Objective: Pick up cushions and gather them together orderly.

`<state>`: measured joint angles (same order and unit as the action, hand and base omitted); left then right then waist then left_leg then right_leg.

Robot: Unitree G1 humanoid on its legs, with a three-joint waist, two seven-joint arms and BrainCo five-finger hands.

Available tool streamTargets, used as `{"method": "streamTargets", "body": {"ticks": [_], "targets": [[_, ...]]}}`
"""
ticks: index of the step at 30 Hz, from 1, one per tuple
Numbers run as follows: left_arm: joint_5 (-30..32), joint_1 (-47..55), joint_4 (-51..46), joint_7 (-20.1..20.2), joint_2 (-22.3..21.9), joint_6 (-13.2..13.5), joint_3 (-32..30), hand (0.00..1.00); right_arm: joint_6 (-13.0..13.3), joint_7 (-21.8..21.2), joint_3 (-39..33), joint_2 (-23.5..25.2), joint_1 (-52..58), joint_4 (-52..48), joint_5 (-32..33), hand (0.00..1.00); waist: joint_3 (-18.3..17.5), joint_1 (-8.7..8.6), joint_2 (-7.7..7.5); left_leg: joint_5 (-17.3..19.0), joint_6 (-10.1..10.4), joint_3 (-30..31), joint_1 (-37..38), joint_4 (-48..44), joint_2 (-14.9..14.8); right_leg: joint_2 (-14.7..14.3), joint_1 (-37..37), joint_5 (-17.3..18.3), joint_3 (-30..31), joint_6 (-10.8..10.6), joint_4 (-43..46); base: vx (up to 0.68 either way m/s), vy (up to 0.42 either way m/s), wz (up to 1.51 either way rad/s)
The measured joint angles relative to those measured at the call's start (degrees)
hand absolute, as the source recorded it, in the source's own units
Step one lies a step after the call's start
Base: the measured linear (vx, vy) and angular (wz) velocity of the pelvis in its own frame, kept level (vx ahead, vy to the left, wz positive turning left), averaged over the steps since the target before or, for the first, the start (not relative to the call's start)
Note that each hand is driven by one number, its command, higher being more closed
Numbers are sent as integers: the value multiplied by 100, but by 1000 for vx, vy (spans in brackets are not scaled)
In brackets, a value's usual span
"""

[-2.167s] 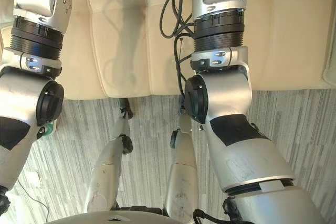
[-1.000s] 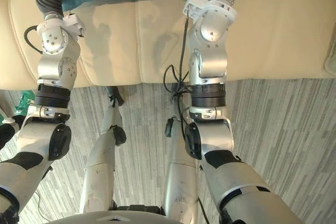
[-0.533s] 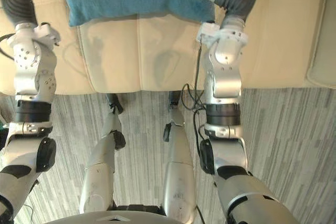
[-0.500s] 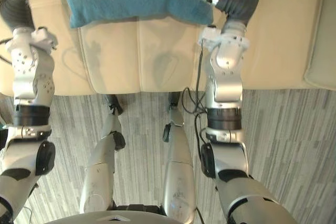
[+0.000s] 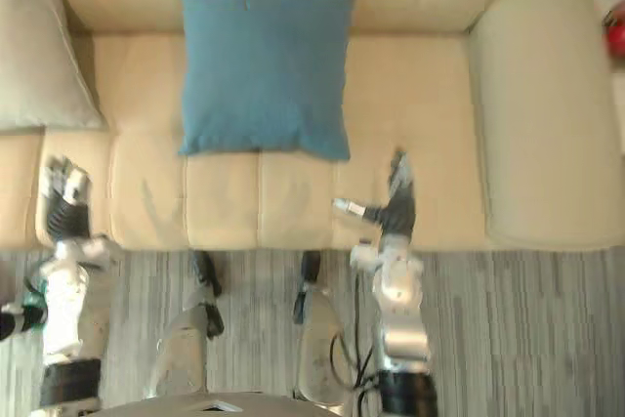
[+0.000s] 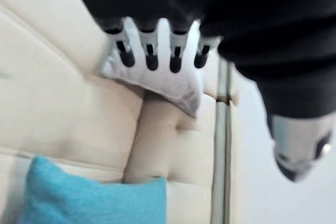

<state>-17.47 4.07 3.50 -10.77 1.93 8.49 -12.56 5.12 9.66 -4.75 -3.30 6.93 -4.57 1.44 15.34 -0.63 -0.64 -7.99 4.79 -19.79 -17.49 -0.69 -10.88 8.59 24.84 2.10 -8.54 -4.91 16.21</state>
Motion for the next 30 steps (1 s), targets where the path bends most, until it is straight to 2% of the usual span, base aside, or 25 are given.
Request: {"method": "streamTargets", "body": {"ticks": [4,5,7,12,15,23,28,29,30], "targets": [[260,166,2395,153,-16,-234,-137,0,-57,-202,-178,257,179,2328,-94,0,-414,-75,-10,203,-14,-4,604,-3,34,-34,-794,-53,2,-87,-463,167,17,-6],[595,205,2872,128,-19,-360,-128,0,-106,-216,-290,283,173,2931,-94,0,-450,-60,-7,216,-23,-36,767,24,47,-53,-1050,-164,8,-116,-697,142,40,-6],[967,340,3295,119,-34,-472,-106,0,-183,-219,-395,284,169,3571,-190,0,-542,-71,-9,215,-23,-54,945,114,85,-61,-1323,-289,14,-146,-992,85,39,-6],[1335,441,4384,123,-26,-564,-139,0,-313,-216,-825,252,176,4671,-303,0,-819,-62,-16,319,38,-54,1406,207,157,-58,-1921,-494,56,-190,-1494,15,45,-5],[1420,537,4787,164,-29,-608,-162,0,-364,-216,-1019,236,172,5087,-319,0,-990,-34,-26,394,140,-52,1664,376,240,-43,-2106,-565,161,-162,-1697,-36,36,-17],[1435,557,5038,289,-3,-610,-305,0,-469,-220,-1414,162,183,5530,-363,0,-1158,-83,-63,411,126,115,1972,551,386,20,-2344,-567,232,-175,-1770,-20,10,-5],[1438,372,5125,278,85,-610,-308,0,-534,-213,-1342,246,-66,5503,-405,0,-1068,37,-195,425,102,-328,1780,511,423,-15,-1712,-759,814,-162,-1551,-22,24,-54],[1438,251,5104,274,137,-610,-311,0,-534,-214,-1307,348,-170,5490,-405,0,-974,43,-331,488,16,-477,1575,283,424,-17,-1538,-901,941,-145,-1576,-14,10,-54],[1439,183,5098,275,166,-610,-325,0,-533,-211,-1240,367,-187,5484,-405,0,-928,29,-397,557,-43,-506,1492,137,440,2,-1479,-965,981,-82,-1565,-34,17,-65]]}}
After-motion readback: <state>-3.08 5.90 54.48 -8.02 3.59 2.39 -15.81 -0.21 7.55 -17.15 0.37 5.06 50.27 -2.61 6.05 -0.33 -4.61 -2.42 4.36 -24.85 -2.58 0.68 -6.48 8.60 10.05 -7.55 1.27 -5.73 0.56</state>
